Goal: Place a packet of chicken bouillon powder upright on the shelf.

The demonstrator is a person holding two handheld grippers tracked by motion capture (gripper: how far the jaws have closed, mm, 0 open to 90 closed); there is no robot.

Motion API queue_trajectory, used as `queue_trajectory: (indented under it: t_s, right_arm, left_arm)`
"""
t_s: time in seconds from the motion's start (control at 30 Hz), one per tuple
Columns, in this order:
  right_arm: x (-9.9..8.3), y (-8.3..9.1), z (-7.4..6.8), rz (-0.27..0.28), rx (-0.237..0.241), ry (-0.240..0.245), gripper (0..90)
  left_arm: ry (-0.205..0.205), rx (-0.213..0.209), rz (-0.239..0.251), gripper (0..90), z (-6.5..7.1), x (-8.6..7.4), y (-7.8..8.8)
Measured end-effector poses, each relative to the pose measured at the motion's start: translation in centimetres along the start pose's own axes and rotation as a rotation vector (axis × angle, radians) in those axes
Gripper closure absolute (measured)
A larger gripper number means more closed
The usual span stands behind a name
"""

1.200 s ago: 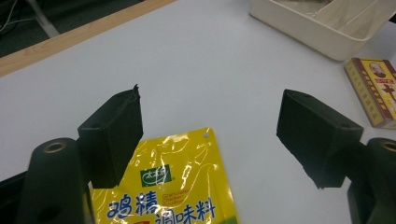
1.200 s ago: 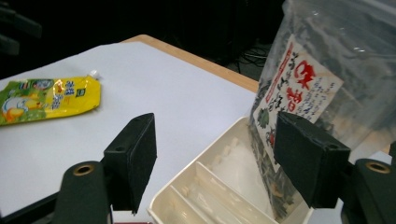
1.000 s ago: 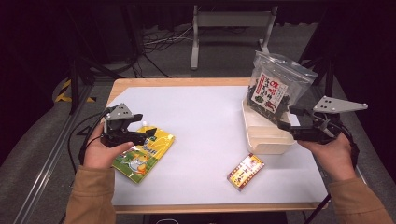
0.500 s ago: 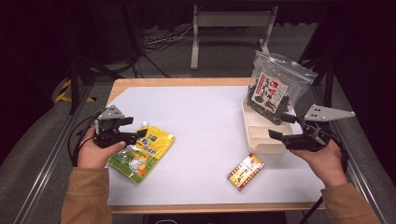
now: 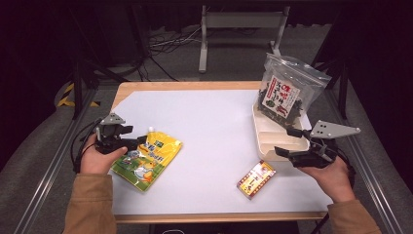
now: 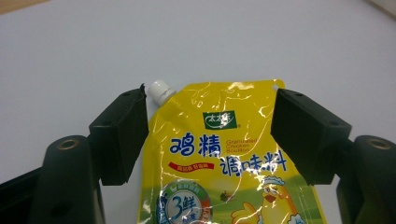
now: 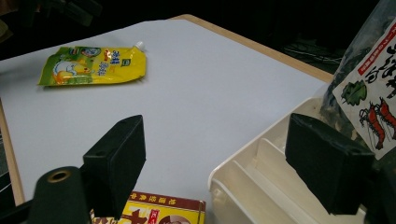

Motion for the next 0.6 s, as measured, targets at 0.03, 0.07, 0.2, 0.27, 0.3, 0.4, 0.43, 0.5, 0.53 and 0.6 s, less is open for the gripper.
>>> queue_trajectory:
  t_s: [0.03,0.07,0.2,0.27,0.3,0.4,0.43,0.5,0.53,0.6]
  right_arm:
    - [-0.1,0.0,-0.1,0.001,-0.002,0.006,20.3]
    - [-0.2,0.1,-0.1,0.003,-0.008,0.011,20.3]
    - [-0.4,0.2,-0.3,0.015,-0.010,0.013,20.3]
    - [-0.5,0.2,-0.4,0.013,-0.003,0.012,20.1]
    - [-0.5,0.1,-0.5,0.009,0.000,0.015,20.1]
    - [-0.6,0.1,-0.7,0.015,0.005,0.021,20.4]
    - [-0.6,0.0,-0.8,0.013,0.004,0.026,21.0]
    - [-0.7,0.1,-0.9,0.020,0.003,0.038,21.6]
    - [-0.7,0.1,-0.9,0.019,0.005,0.038,21.9]
    - [-0.7,0.1,-1.0,0.022,0.007,0.039,22.3]
  left_arm:
    - [0.000,0.000,0.000,28.5,0.0,0.0,0.0]
    - [0.010,0.008,0.001,29.0,-0.2,-0.1,-0.1]
    - [0.025,0.020,-0.017,28.9,-0.6,-0.4,-0.2]
    - [0.029,0.028,-0.028,27.6,-0.9,-0.6,-0.5]
    - [0.035,0.032,-0.036,26.7,-1.0,-0.7,-0.6]
    - [0.059,0.031,-0.062,24.9,-1.2,-1.0,-1.1]
    - [0.065,0.032,-0.070,24.4,-1.3,-1.1,-1.3]
    - [0.080,0.040,-0.091,24.1,-1.6,-1.4,-1.7]
    - [0.086,0.043,-0.099,24.2,-1.7,-1.5,-1.9]
    - [0.096,0.046,-0.115,25.1,-2.0,-1.8,-2.2]
Point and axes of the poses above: each handheld gripper's, and its own axes: y roughly backward along the jaws, x roughly out of its top, z roughly to its right, the point moved 3 cm from there along -y, roughly forward along the jaws, and after that the axes turned 4 degrees about -z, right-handed, at the moved point
